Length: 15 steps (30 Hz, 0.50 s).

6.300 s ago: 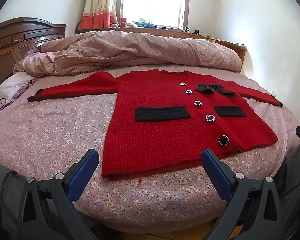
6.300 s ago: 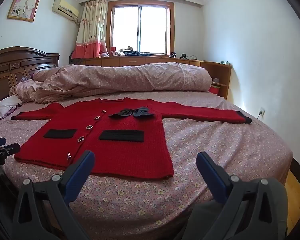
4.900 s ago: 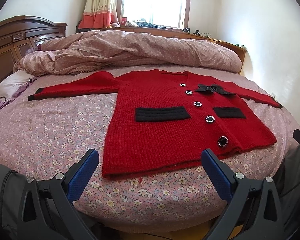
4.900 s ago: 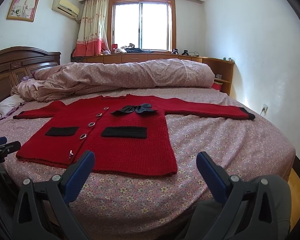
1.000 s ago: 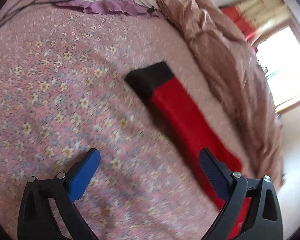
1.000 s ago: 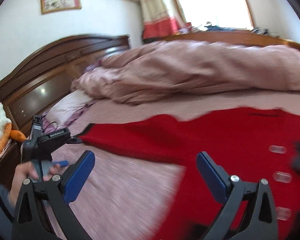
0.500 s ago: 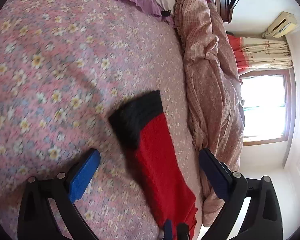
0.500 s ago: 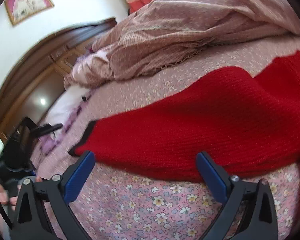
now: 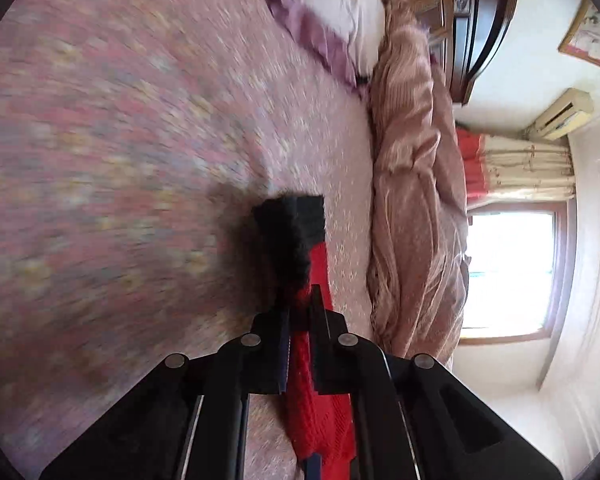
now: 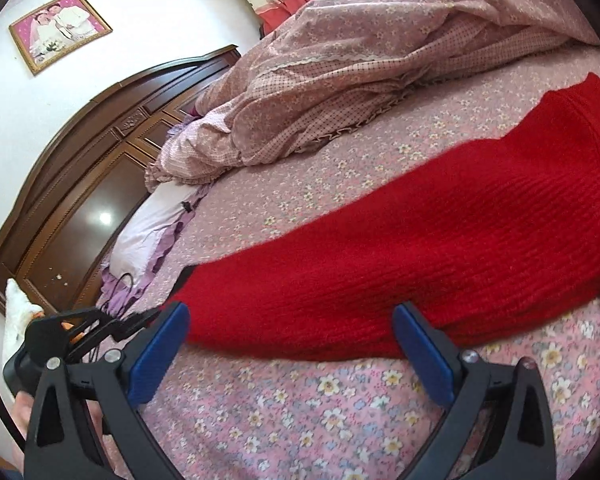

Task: Fold small clothes
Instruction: 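Fold the held sleeve across the cardigan body and open the left tool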

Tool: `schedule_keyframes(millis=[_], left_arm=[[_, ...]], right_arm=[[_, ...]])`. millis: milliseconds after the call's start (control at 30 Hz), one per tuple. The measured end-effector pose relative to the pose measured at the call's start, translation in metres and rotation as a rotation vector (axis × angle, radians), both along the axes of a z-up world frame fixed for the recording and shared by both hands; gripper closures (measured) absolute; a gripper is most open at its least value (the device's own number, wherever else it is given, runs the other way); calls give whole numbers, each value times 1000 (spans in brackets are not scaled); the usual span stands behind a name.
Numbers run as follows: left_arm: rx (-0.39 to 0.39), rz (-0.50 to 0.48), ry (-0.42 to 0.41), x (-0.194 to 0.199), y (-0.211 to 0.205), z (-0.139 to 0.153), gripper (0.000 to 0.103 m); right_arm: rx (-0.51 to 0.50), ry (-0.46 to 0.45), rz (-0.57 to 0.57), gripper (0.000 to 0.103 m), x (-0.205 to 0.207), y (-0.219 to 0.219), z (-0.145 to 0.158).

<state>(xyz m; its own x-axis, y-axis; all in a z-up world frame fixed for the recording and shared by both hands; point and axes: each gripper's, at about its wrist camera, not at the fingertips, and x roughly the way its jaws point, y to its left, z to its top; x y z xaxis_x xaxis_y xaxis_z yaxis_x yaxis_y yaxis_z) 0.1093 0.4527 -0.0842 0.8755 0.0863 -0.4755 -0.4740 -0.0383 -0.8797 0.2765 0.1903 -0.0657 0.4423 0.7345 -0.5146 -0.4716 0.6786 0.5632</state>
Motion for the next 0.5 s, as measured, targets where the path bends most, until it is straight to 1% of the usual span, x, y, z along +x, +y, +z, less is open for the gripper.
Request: schedule_keyframes(millis=[100,200,233,267,300,333,367,433,467,500], left_arm=[[6,-6,-1,5,9,0,102],[-4,0,-6,3,9,-7,102],[-2,4,-24,5,9,-5,102],[16,2,-36,6,7,0,102],[45,-5,-39,9,6,7,102],[96,-19,-46,13,4,20,102],[127,-31,-59,12,1,28,102],[237,-77,-92,24,-8,57,102],[318,-99,-110,31,-18,77,102],[370,-120,-126,37,-26,92,102]], right_arm=[[14,2,4,0,-3,-2,0],[9,13,8,0,-3,-2,0],[1,18,12,0,-3,-2,0],[-7,22,16,0,-6,-3,1],[-11,25,20,0,-7,-4,2],[-19,36,29,0,-8,-5,5],[-22,55,36,0,-9,-8,8],[10,64,45,0,-12,-21,18],[32,55,47,0,-14,-32,26],[43,47,42,0,-14,-47,35]])
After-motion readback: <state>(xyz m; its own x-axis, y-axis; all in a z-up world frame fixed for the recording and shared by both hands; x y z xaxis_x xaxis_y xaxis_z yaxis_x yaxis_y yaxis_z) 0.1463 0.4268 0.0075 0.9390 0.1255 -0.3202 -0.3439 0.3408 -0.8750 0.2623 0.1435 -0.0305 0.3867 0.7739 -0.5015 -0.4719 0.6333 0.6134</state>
